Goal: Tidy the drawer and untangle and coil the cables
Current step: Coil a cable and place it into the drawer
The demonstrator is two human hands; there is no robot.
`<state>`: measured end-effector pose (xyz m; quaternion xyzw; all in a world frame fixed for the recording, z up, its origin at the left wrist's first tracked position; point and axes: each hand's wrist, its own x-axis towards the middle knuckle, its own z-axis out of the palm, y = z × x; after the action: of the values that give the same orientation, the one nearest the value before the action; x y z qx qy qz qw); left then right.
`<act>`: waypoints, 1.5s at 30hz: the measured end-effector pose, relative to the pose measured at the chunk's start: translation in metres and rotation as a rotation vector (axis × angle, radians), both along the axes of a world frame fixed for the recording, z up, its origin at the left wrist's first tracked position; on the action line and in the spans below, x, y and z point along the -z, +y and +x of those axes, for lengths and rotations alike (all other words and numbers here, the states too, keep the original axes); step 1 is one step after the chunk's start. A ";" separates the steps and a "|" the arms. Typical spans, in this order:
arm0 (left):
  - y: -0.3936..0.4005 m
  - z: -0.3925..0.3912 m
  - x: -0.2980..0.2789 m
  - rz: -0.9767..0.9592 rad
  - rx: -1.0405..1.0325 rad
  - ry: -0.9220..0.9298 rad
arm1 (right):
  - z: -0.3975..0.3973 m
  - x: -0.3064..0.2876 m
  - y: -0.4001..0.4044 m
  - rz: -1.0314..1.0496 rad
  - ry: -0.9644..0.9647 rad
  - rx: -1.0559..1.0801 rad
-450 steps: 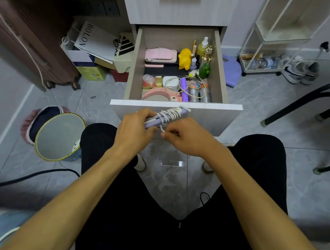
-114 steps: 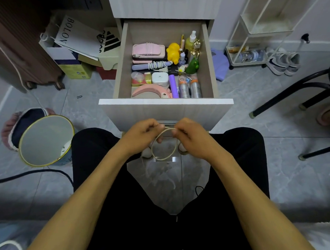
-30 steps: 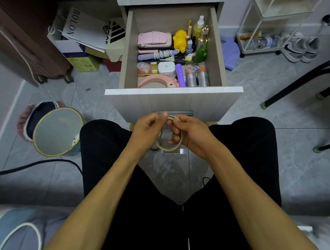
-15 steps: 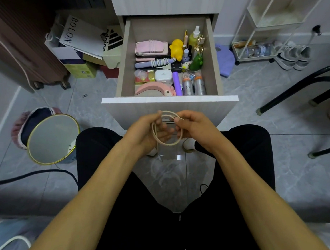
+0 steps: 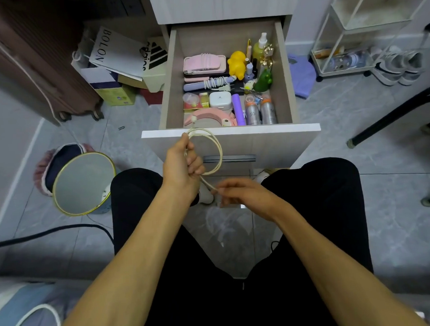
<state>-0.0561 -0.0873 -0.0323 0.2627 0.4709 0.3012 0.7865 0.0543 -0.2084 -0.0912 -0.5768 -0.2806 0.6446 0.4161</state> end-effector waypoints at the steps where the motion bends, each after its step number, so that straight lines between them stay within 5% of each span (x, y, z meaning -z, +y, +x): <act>1: 0.000 -0.001 0.002 0.103 -0.004 0.099 | 0.003 0.000 -0.002 0.003 -0.039 0.013; 6: 0.004 -0.014 0.013 0.541 0.100 0.485 | 0.017 -0.002 -0.016 0.089 -0.496 0.041; 10: 0.000 -0.023 0.013 0.473 0.242 0.452 | 0.022 -0.010 -0.017 0.215 -0.848 0.144; 21: -0.025 -0.019 0.010 0.221 0.209 0.464 | -0.024 -0.022 -0.015 0.298 -0.429 0.793; 30: -0.028 -0.022 0.009 0.278 0.439 0.421 | -0.022 -0.028 -0.013 0.383 -0.628 0.343; 36: -0.035 -0.023 0.015 0.345 0.400 0.353 | -0.027 -0.031 -0.010 0.387 -0.668 0.292; 39: -0.042 -0.024 0.019 0.479 0.386 0.430 | -0.027 -0.030 -0.008 0.384 -0.710 0.321; 45: -0.041 -0.039 0.034 1.239 0.454 0.862 | -0.018 -0.029 -0.009 0.346 -0.698 0.331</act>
<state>-0.0951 -0.1287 -0.0659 0.8366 0.4155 0.2124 0.2870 0.0365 -0.2177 -0.0618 -0.7193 -0.4123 0.2785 0.4847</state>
